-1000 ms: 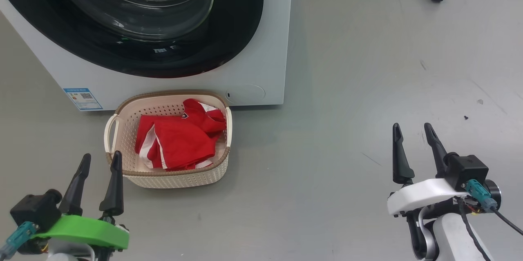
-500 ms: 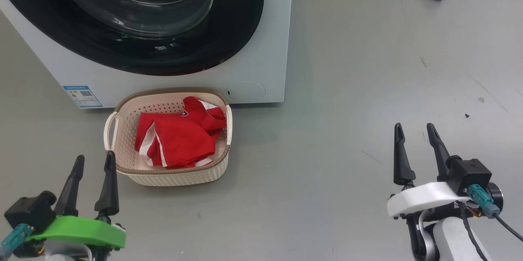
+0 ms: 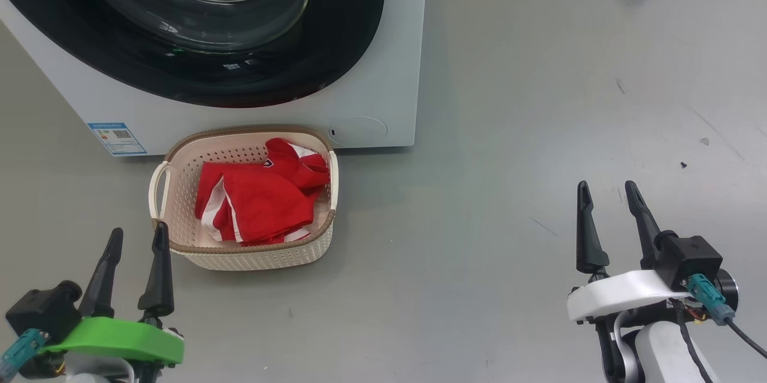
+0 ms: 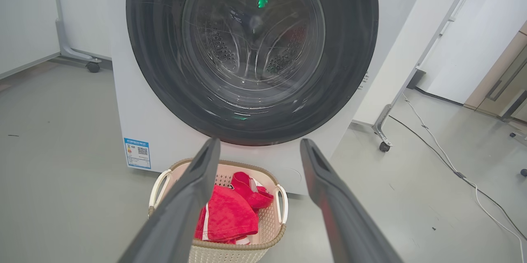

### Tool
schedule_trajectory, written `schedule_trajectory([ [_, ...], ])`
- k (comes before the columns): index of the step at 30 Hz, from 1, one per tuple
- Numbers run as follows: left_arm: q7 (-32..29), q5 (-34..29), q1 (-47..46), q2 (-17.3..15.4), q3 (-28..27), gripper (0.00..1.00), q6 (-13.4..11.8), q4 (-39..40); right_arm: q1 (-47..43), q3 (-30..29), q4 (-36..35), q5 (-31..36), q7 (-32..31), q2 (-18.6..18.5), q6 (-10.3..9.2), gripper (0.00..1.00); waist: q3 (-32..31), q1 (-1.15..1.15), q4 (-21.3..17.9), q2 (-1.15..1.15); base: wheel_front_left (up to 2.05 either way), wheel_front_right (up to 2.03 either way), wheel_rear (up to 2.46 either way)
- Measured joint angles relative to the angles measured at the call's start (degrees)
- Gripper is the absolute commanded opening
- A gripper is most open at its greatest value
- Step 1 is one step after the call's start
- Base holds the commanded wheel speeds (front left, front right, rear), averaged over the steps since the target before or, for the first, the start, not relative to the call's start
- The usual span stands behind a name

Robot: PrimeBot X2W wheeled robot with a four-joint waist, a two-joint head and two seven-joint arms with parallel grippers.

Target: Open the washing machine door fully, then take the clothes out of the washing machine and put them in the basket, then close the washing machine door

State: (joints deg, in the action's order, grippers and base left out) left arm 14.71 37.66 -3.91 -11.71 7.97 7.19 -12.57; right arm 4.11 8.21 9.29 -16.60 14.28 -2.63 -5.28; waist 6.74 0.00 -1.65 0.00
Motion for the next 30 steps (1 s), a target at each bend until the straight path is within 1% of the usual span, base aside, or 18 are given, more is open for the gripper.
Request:
schedule_trajectory([
  [4, 0.0, -0.01, 0.0, 0.0, -0.07, 1.0, 0.0, -0.01, -0.06, 0.07, -0.18, 0.0, 0.0, 0.01, -0.35, 1.0, 0.01, 0.0, -0.03, 0.0, 0.0, 0.0, 0.0],
  [30, 0.0, -0.94, 0.06, -0.04, 1.09, 1.0, 0.0, -1.14, -1.09, 0.99, -0.6, 0.18, 0.0, 0.01, -0.52, 1.0, -0.44, 0.0, -0.04, 0.0, 0.0, 0.0, 0.0],
])
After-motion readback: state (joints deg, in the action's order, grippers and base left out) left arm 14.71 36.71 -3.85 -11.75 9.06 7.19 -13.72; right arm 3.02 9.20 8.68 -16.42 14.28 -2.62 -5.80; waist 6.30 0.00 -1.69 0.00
